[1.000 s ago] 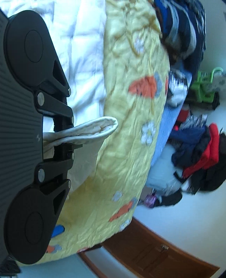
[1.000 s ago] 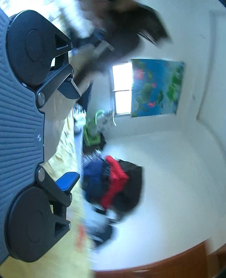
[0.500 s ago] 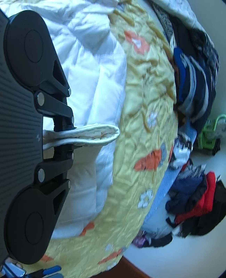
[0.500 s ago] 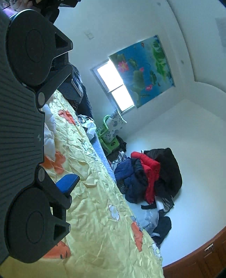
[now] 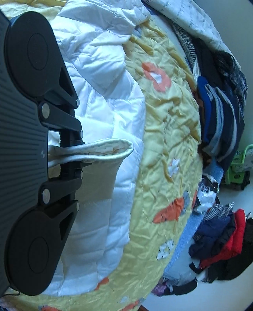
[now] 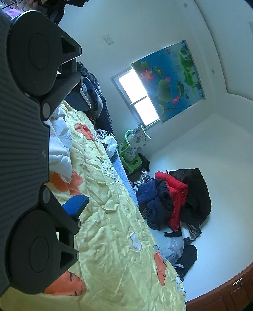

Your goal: Fold small clothes

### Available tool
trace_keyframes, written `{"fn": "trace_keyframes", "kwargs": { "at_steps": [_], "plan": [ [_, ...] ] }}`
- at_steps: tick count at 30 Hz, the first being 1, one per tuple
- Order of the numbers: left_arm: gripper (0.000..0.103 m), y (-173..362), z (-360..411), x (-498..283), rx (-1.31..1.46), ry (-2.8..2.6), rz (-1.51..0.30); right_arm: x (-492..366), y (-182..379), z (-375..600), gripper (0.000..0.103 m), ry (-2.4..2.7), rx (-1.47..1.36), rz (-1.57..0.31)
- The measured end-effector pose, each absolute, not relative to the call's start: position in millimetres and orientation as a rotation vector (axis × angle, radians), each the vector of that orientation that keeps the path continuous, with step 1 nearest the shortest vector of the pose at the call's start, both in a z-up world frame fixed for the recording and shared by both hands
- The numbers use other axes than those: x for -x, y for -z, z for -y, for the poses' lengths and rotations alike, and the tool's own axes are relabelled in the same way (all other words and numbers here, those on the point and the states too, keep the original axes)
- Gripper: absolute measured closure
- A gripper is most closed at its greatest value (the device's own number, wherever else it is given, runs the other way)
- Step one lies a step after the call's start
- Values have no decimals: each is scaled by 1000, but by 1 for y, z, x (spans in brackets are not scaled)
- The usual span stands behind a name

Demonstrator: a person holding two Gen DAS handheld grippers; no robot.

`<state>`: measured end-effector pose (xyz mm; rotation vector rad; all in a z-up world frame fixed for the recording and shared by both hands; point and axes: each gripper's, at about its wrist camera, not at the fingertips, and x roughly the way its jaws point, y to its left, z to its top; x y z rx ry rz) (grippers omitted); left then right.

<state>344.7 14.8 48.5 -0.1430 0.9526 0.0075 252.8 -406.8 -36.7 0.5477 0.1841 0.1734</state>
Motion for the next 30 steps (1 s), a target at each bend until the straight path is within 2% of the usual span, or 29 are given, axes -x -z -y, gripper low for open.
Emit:
{"fn": "trace_keyframes", "kwargs": {
  "at_steps": [4, 7, 8, 11, 15, 16, 22, 24, 26, 28, 30],
  "plan": [
    [93, -36, -17, -346, 135, -20, -978, -253, 37, 403, 10, -247, -587, -199],
    [93, -28, -17, -346, 124, -21, -993, -261, 45, 407, 7, -458, -805, -226],
    [93, -25, -18, -347, 123, -20, -1000, -265, 49, 406, 2, -524, -877, -250],
    [93, -15, -21, -348, 127, -21, -1022, -282, 63, 397, 1, -608, -969, -378],
    [93, -4, -23, -350, 123, -27, -1039, -304, 83, 382, 1, -541, -935, -612],
    [93, -2, -22, -349, 116, -29, -1040, -305, 85, 379, 5, -535, -907, -616],
    [90, 7, -16, -350, 37, -29, -1035, -303, 82, 359, 3, -524, -751, -612],
    [84, 3, -25, -350, 75, -27, -1042, -302, 82, 356, 2, -523, -729, -610],
    [59, -7, -39, -349, 127, -78, -1044, -303, 83, 356, 2, -526, -735, -610],
    [43, -24, -55, -343, 164, -189, -988, -303, 81, 357, 2, -528, -743, -609],
    [36, -47, -69, -326, 212, -330, -845, -303, 80, 357, 2, -528, -739, -609]
  ]
}}
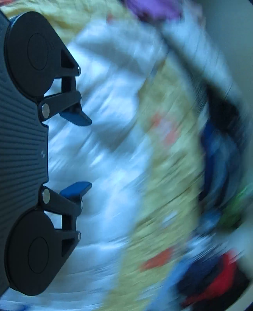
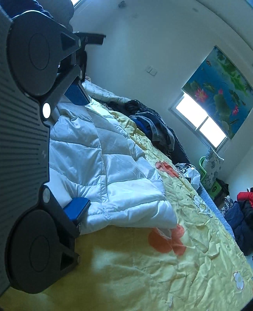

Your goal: Fold small clothes

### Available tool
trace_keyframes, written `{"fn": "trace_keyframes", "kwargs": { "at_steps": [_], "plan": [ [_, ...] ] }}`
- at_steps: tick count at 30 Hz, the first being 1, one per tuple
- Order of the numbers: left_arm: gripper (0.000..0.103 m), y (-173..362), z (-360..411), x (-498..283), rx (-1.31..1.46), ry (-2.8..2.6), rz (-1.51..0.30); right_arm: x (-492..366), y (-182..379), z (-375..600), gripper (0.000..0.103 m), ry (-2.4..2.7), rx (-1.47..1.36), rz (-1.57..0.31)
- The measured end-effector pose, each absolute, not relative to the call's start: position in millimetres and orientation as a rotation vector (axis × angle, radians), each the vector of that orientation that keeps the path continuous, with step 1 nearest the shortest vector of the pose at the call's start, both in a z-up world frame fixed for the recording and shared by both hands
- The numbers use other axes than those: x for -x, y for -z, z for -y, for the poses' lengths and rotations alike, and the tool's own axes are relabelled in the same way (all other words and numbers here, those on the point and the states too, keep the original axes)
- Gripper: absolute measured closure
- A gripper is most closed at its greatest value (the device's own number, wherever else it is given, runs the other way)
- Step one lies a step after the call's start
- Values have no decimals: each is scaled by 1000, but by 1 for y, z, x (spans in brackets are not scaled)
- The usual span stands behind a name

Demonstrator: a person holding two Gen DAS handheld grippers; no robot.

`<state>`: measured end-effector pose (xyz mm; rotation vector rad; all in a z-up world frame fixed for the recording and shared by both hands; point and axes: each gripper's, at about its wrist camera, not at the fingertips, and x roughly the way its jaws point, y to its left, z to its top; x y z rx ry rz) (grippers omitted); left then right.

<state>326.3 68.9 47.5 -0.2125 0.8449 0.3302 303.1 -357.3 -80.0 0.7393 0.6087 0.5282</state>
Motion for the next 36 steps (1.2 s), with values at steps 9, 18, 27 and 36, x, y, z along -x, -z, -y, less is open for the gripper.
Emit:
{"fn": "trace_keyframes", "kwargs": {
  "at_steps": [9, 18, 27, 36],
  "plan": [
    [29, -45, -7, -317, 143, -51, -723, -301, 80, 358, 2, -529, -732, -603],
    [27, 32, 2, -324, 110, -69, -834, -301, 80, 357, 2, -532, -733, -602],
    [25, 8, -25, -302, 175, 15, -741, -300, 80, 359, 1, -550, -727, -591],
    [19, -20, -243, -270, 502, -435, -541, -297, 86, 370, 0, -597, -819, -526]
  ]
}}
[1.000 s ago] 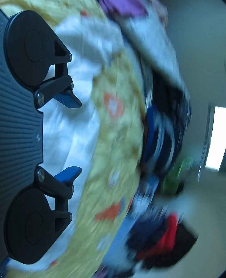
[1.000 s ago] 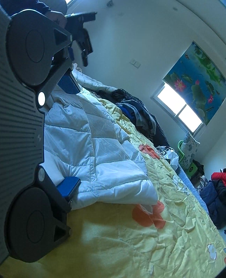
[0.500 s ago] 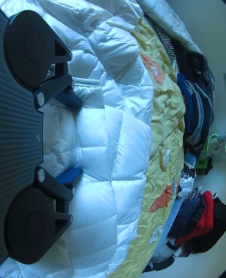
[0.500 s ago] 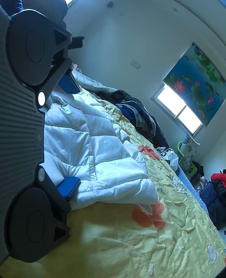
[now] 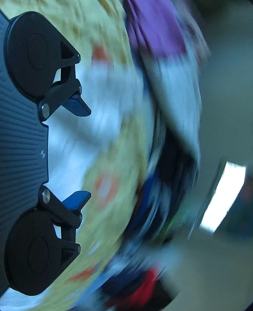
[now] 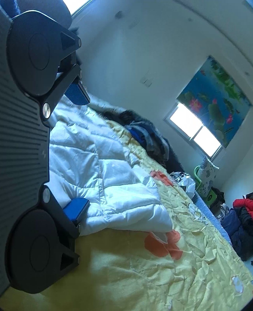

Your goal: Fold small clothes

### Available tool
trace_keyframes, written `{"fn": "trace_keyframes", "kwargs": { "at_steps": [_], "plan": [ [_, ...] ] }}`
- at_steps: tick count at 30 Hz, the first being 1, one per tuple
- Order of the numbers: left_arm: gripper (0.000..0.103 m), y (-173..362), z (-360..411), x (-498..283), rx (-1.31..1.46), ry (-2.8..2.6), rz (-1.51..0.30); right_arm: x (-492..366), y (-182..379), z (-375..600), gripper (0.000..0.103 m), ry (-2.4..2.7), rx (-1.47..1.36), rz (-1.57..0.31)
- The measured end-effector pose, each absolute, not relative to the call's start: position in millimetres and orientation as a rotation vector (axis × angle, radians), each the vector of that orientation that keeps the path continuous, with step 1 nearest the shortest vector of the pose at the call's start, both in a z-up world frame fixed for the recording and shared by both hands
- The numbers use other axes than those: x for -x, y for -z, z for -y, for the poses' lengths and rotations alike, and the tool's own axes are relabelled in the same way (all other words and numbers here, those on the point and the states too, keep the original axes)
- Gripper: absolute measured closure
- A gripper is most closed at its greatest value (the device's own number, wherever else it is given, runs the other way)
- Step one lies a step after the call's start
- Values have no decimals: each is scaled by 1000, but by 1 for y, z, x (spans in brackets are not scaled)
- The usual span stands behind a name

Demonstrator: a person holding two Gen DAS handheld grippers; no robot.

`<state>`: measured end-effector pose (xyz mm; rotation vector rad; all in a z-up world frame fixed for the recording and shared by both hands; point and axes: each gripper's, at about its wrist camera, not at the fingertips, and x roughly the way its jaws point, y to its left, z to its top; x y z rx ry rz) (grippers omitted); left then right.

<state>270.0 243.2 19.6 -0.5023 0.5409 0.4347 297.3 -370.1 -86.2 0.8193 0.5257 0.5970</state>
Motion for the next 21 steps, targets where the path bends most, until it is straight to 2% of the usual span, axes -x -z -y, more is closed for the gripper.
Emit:
{"fn": "trace_keyframes", "kwargs": {
  "at_steps": [6, 15, 16, 17, 19, 21],
  "plan": [
    [19, 36, -369, -290, 830, -590, -624, -299, 86, 372, 0, -605, -851, -502],
    [20, 68, -421, -334, 857, -524, -594, -301, 89, 373, 0, -613, -874, -482],
    [27, 70, -423, -341, 849, -516, -598, -301, 89, 373, 0, -614, -875, -481],
    [51, 71, -425, -345, 832, -502, -606, -301, 90, 373, 0, -614, -876, -480],
    [67, 72, -425, -352, 803, -470, -632, -301, 90, 374, 0, -615, -880, -477],
    [76, 70, -420, -352, 757, -456, -637, -301, 91, 374, 0, -617, -887, -473]
  ]
}}
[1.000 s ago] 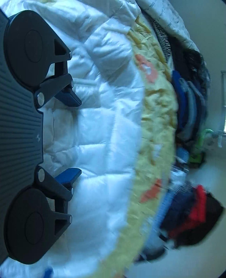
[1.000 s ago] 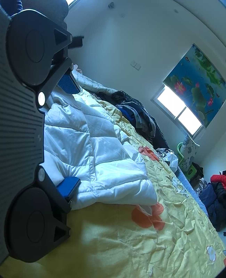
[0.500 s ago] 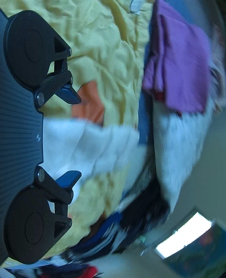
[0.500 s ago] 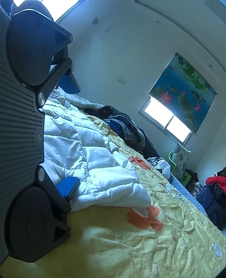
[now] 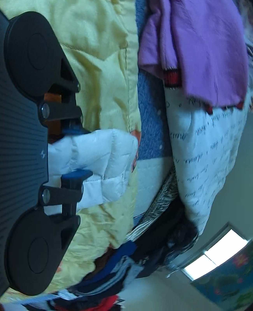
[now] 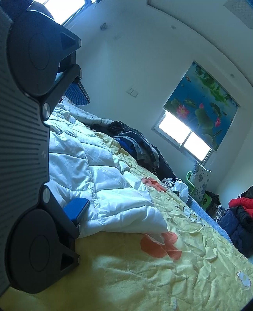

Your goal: Fold small clothes

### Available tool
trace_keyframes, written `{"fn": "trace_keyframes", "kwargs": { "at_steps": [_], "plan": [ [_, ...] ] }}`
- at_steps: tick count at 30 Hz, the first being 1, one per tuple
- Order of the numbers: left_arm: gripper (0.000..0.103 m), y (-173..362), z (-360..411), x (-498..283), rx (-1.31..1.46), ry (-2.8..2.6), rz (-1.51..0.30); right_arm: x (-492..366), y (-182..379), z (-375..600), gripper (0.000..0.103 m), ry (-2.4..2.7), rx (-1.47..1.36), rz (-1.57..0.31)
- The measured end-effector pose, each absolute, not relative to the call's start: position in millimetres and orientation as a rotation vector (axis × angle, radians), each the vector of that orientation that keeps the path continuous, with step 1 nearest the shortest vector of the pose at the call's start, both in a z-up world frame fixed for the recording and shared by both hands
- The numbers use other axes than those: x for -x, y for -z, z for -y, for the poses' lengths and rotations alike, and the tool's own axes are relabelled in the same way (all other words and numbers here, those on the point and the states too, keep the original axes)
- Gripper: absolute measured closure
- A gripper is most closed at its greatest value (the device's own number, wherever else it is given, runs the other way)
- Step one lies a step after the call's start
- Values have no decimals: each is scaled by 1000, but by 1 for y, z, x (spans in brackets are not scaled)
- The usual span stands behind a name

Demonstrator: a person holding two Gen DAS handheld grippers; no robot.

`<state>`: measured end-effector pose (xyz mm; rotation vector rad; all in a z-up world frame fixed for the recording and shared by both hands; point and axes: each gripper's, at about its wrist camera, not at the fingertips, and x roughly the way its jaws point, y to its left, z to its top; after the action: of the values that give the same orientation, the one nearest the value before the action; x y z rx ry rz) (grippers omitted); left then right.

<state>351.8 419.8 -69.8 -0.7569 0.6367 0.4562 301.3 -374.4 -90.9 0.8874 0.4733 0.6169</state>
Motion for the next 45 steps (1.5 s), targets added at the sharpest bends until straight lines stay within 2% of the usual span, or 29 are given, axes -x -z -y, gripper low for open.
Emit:
{"fn": "trace_keyframes", "kwargs": {
  "at_steps": [2, 5, 9, 14, 17, 20, 23, 27, 31, 38, 41, 45],
  "plan": [
    [84, 64, -412, -349, 709, -471, -629, -301, 91, 374, 0, -618, -891, -472],
    [89, 47, -401, -340, 660, -517, -579, -301, 91, 374, 0, -618, -893, -471],
    [91, 3, -373, -327, 570, -548, -477, -301, 92, 376, 0, -623, -909, -465],
    [91, -68, -275, -298, 369, -385, -308, -301, 92, 377, 0, -625, -917, -462],
    [91, -85, -196, -271, 343, -186, -233, -301, 92, 377, 0, -627, -920, -462],
    [91, -68, -115, -246, 349, 11, -250, -300, 93, 377, 0, -630, -924, -462],
    [91, -29, -38, -234, 248, 132, -350, -300, 93, 378, 0, -633, -929, -461],
    [91, 18, 20, -230, 107, 176, -445, -299, 93, 379, 0, -636, -934, -460],
    [91, 51, 27, -239, 92, 163, -512, -299, 93, 379, 0, -637, -935, -460],
    [91, 56, 17, -240, 180, 188, -525, -300, 86, 370, 0, -599, -866, -509],
    [91, 57, 10, -242, 207, 198, -526, -308, 62, 354, 4, -492, -815, -660],
    [91, 56, 6, -242, 237, 211, -525, -305, 1, 318, 2, -645, -797, -569]
  ]
}}
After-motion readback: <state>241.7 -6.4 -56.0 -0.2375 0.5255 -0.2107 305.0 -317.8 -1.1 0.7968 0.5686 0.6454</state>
